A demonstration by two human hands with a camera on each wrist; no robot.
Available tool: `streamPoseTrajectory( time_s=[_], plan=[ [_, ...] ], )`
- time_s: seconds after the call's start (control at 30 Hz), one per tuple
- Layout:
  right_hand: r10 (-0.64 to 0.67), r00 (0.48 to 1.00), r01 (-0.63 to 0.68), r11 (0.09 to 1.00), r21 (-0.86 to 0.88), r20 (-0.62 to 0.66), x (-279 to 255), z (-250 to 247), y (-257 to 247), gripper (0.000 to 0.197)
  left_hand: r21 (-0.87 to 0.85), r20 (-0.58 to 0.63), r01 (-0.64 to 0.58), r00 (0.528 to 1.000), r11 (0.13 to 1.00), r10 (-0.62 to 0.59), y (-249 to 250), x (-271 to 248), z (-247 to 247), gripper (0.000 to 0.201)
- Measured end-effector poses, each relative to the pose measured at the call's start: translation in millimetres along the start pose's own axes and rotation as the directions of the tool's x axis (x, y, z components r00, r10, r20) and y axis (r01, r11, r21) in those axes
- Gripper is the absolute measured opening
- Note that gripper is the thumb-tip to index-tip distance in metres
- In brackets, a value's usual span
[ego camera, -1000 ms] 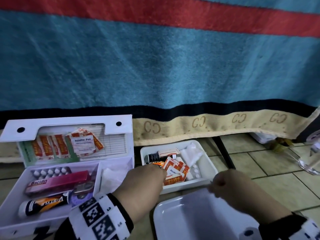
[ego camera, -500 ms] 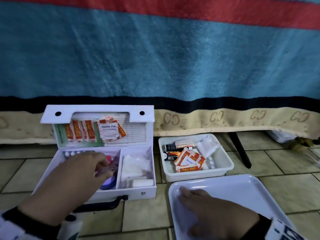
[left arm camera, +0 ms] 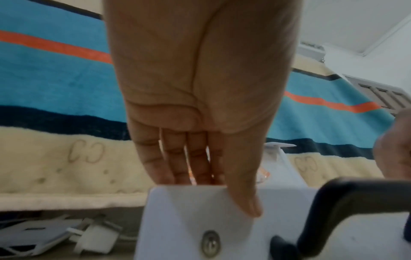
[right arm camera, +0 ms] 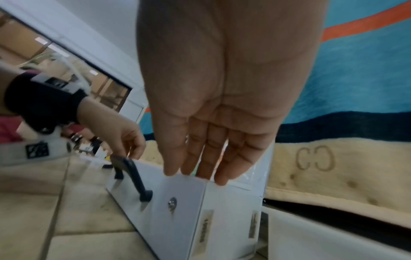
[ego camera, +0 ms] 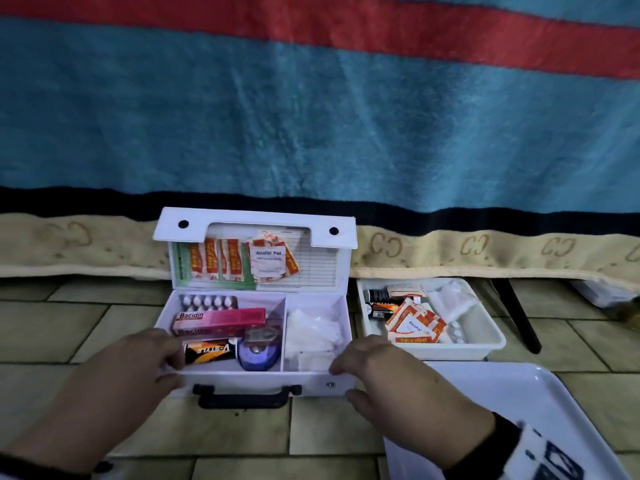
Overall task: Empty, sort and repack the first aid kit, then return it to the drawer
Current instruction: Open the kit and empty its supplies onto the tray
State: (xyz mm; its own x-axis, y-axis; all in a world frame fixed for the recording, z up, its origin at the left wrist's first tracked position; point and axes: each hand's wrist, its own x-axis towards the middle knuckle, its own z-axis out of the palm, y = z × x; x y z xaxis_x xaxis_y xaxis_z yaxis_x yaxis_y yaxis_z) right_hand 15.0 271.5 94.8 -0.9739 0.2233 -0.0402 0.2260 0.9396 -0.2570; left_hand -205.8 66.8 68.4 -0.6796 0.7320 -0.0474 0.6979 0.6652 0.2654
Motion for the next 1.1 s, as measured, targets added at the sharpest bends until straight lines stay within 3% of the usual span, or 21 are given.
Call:
streamPoseTrajectory(
  time_s=[0.27, 0.43, 0.5, 0.67, 0.87, 1.0, 1.1],
  plan=[
    [0.079, 0.997, -0.079, 0.996, -0.039, 0.012, 4.2, -12.4, 8.1, 0.023, -0.004, 0.062, -0.13, 0.989, 0.991, 0.13, 19.6, 4.0, 5.0, 0.027],
    [-0.007, 0.999, 0.002, 0.995, -0.099, -0.051, 39.0, -31.5, -30.8, 0.025, -0.067, 0.038, -0.119, 0.992, 0.991, 0.122, 18.7, 4.8, 2.9, 0.026],
    [-0.037, 0.999, 0.042, 0.972, -0.233, 0.026, 59.3, -26.3, -48.1, 0.025, -0.059, 0.052, -0.117, 0.991, 0.991, 0.12, 16.4, 4.0, 2.4, 0.028],
    [0.108, 0.938, 0.036, 0.914, -0.405, 0.329, 102.9, 0.0, -63.6, 0.009, 0.044, -0.008, -0.074, 0.997, 0.996, 0.074, 19.2, 7.3, 3.6, 0.031],
    [0.113, 0.94, 0.071, 0.858, -0.508, 0.322, 124.7, 13.3, -69.3, 0.022, 0.071, -0.038, -0.022, 0.999, 0.997, 0.025, 23.0, 9.5, 4.4, 0.027],
    [0.108, 0.937, 0.07, 0.874, -0.48, 0.332, 126.0, 15.8, -69.9, 0.012, 0.062, -0.039, -0.013, 0.999, 0.998, 0.015, 22.9, 9.7, 4.6, 0.03],
    [0.079, 0.944, 0.028, 0.948, -0.317, 0.321, 120.8, 3.8, -58.6, 0.021, 0.057, -0.045, -0.015, 0.999, 0.998, 0.018, 22.7, 8.5, 4.5, 0.028]
  ],
)
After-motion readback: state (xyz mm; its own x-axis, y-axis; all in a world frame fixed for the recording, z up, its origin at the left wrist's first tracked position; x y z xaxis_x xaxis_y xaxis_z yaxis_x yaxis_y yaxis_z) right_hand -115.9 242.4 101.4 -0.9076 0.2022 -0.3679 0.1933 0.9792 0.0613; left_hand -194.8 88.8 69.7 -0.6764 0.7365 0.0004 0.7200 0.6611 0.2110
